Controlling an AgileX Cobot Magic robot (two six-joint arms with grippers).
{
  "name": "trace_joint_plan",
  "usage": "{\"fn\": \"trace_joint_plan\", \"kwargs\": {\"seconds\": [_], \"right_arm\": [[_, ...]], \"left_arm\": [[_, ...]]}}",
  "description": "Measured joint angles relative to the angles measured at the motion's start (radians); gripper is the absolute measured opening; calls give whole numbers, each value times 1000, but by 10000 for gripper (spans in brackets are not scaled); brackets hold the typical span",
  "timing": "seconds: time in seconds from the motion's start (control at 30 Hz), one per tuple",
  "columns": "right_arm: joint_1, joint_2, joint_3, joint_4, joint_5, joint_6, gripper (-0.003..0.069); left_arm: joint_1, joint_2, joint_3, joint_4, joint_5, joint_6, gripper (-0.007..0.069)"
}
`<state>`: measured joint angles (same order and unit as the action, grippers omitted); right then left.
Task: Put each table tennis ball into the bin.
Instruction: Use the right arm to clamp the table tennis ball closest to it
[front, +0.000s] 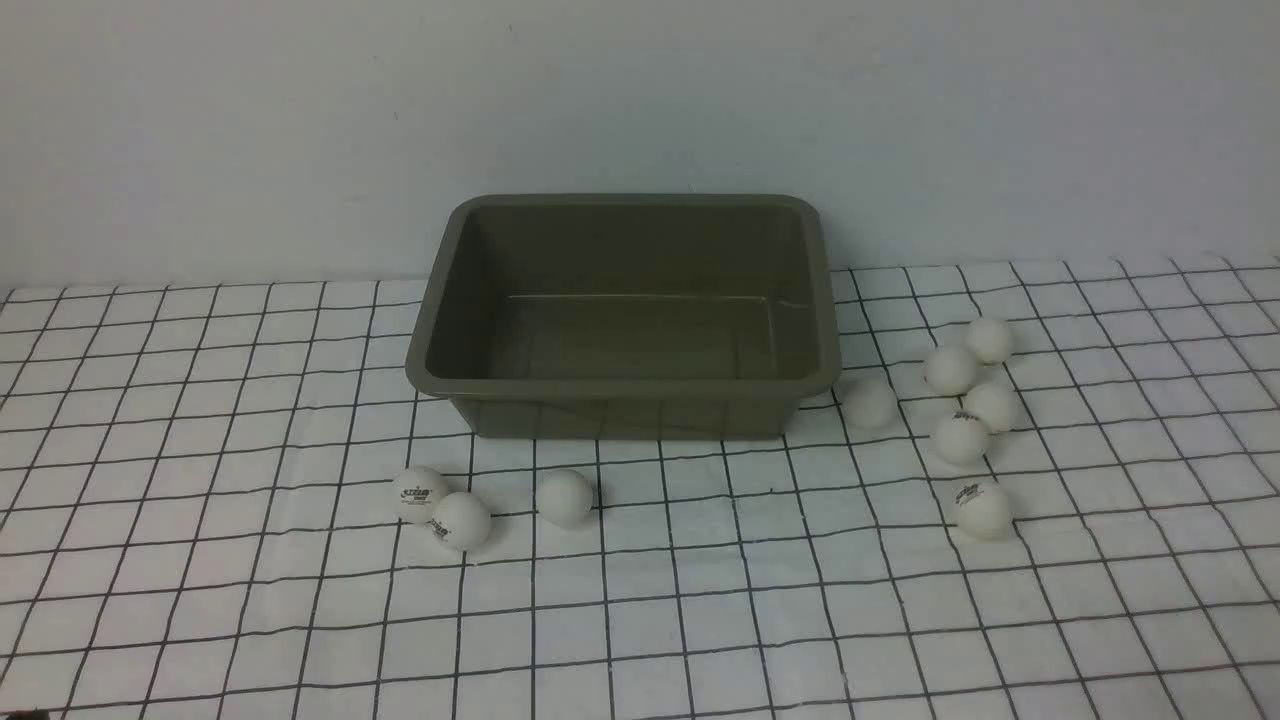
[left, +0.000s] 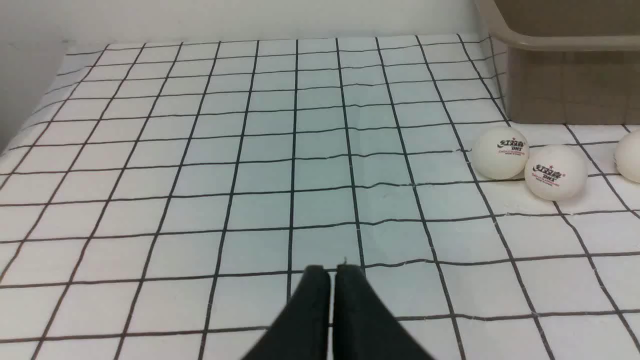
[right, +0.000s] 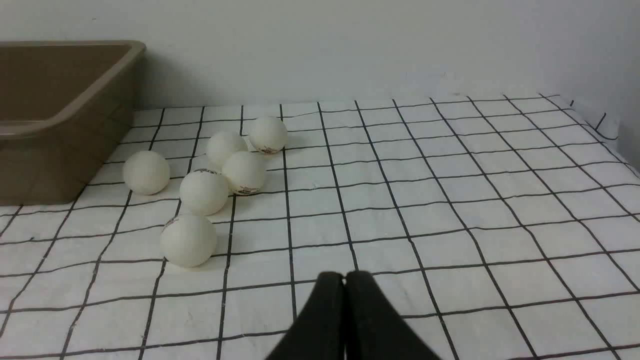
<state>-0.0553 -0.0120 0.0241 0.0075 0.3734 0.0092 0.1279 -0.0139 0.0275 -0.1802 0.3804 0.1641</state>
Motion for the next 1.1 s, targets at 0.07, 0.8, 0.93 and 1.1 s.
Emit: {"fn": "trace_joint_plan", "kwargs": {"seconds": [0.07, 0.8, 0.93, 1.1], "right_arm": [[0, 0, 0, 0, 0, 0, -18], [0, 0, 0, 0, 0, 0, -18], [0, 0, 0, 0, 0, 0, -18], [0, 0, 5, 37, -100, 29, -18]], "left_arm": [[0, 0, 0, 0, 0, 0, -4], [0, 0, 0, 0, 0, 0, -4], [0, 0, 0, 0, 0, 0, -4], [0, 0, 0, 0, 0, 0, -4]]}}
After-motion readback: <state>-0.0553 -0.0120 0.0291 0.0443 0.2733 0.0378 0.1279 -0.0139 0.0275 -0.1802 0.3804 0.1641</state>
